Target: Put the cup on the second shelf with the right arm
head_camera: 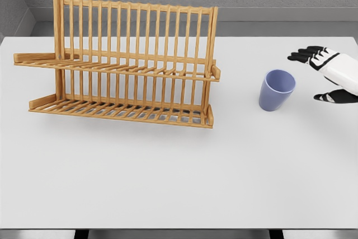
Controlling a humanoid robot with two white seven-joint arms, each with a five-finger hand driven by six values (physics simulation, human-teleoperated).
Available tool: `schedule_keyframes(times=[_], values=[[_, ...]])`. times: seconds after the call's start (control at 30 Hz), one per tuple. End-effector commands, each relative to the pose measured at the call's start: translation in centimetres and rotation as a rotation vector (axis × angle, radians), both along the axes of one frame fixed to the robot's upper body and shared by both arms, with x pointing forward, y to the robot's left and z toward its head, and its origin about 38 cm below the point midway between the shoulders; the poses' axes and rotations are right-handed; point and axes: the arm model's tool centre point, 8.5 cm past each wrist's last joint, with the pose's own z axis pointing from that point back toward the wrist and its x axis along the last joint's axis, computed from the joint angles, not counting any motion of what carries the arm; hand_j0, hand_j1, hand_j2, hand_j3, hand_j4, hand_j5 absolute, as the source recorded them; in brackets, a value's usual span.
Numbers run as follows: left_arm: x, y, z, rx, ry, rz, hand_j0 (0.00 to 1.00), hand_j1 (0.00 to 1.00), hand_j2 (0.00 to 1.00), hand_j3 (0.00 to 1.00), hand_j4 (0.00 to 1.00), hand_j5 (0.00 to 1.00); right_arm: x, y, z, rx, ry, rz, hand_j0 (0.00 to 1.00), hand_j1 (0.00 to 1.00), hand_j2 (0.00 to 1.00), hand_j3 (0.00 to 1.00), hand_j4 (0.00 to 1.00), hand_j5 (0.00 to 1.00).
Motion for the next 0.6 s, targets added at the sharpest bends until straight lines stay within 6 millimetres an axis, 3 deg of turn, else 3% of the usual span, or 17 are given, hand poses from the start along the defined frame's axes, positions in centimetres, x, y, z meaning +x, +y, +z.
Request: schedule_keyframes(times=[0.0,0.2,0.3,0.37,0.43,0.57], values=[[0.0,0.0,0.0,0.0,0.0,0.001,1.0,1.0,1.0,1.0,1.0,1.0,0.0,0.0,0.0,0.004,0.003,-0.001,1.0,1.0,1.0,1.0,1.0,1.0],[0.0,0.0,0.0,0.0,0.0,0.001,1.0,1.0,1.0,1.0,1.0,1.0,0.9,-0.9,2.6,-0.013,-0.055,-0.019,1.0,1.0,1.0,1.0,1.0,1.0],[0.0,0.0,0.0,0.0,0.0,0.001,1.0,1.0,1.0,1.0,1.0,1.0,2.0,0.4,2.2,-0.242,0.15,0.052,1.0,1.0,1.0,1.0,1.0,1.0],[0.0,0.0,0.0,0.0,0.0,0.001,1.0,1.0,1.0,1.0,1.0,1.0,2.5,0.9,1.3,-0.268,0.196,0.066,1.0,1.0,1.0,1.0,1.0,1.0],[0.0,0.0,0.0,0.0,0.0,0.001,1.0,1.0,1.0,1.0,1.0,1.0,5.2,1.9,0.3,-0.257,0.226,0.065,1.0,1.0,1.0,1.0,1.0,1.0],[0.0,0.0,0.0,0.0,0.0,0.001,1.0,1.0,1.0,1.0,1.0,1.0,5.3,1.8,0.3,-0.322,0.283,0.075,1.0,1.0,1.0,1.0,1.0,1.0]])
